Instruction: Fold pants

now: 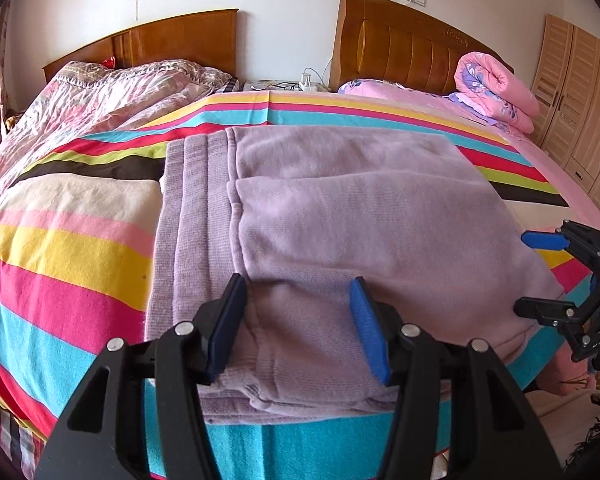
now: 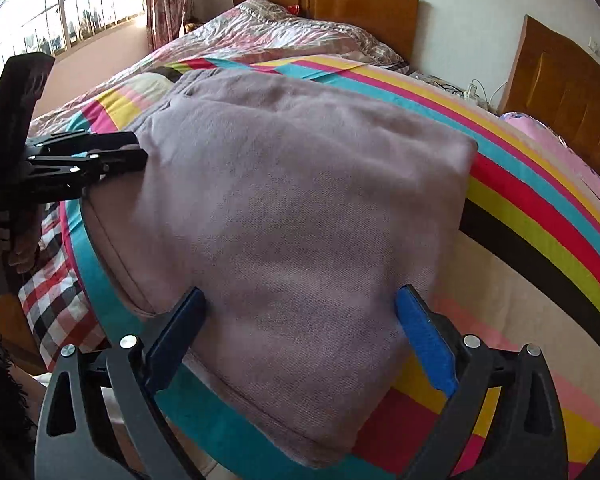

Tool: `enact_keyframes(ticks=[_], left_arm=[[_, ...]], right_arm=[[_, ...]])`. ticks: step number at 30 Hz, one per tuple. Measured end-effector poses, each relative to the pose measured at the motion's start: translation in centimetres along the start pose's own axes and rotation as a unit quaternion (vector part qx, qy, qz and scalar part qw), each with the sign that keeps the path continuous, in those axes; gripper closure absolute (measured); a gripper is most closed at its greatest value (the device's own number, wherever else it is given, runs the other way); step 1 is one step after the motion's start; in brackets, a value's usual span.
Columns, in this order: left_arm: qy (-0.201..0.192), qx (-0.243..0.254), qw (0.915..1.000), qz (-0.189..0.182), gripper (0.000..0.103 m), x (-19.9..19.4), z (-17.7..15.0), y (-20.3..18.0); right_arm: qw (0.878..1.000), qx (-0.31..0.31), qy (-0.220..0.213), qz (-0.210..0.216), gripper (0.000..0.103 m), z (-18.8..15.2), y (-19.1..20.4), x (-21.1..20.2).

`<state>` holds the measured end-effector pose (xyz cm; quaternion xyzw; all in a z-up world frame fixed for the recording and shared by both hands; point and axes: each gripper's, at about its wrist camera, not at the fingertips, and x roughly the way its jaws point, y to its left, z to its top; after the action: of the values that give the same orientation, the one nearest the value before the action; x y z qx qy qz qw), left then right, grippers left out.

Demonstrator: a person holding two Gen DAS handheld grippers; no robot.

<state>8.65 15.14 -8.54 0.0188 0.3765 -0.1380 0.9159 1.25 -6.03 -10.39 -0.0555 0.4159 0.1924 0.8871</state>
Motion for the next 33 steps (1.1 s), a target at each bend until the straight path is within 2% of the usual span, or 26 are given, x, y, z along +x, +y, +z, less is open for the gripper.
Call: enact_keyframes(ticks=[18,24,27,29,30,31,33], left_arm=[[-0.021,0.021,0.9974,0.066,0.048,0.8,-0.6,-1.7],[-0.025,0.019,0.9973,0.067,0.047,0.8,-0.8,-1.7],[-0.014,0.015,0.9973,0.070,0.047,0.8,-0.4,-1.8],[0.003,0.001,0.9970,0.077,0.046,0.3,0.5,-2.1],[0.006,-0.015,0.9966,0.080,0.045,-0.6,1.3,-2.2],[-0.004,-0.027,0.9974,0.067,0.041,-1.7,2.1,-2.6],[-0.032,-0.010,0.9990,0.031,0.029,-3.0,4.3,-3.5]], right_arm=[[0.996,0.025,-0.079,-0.017,0.009,-2.4,-0.2,-0.2],[0.996,0.029,-0.084,-0.020,0.009,-2.6,-0.1,-0.3],[0.995,0.034,-0.088,-0.014,0.008,-2.7,-0.4,-0.4],[0.997,0.034,-0.074,-0.011,0.008,-2.4,-0.5,-0.8],[0.997,0.044,-0.062,-0.008,0.007,-2.3,-0.7,-1.3],[0.996,0.059,-0.060,0.001,0.007,-2.3,-1.0,-2.1],[0.994,0.061,-0.090,0.001,0.007,-2.2,-0.6,-3.5]])
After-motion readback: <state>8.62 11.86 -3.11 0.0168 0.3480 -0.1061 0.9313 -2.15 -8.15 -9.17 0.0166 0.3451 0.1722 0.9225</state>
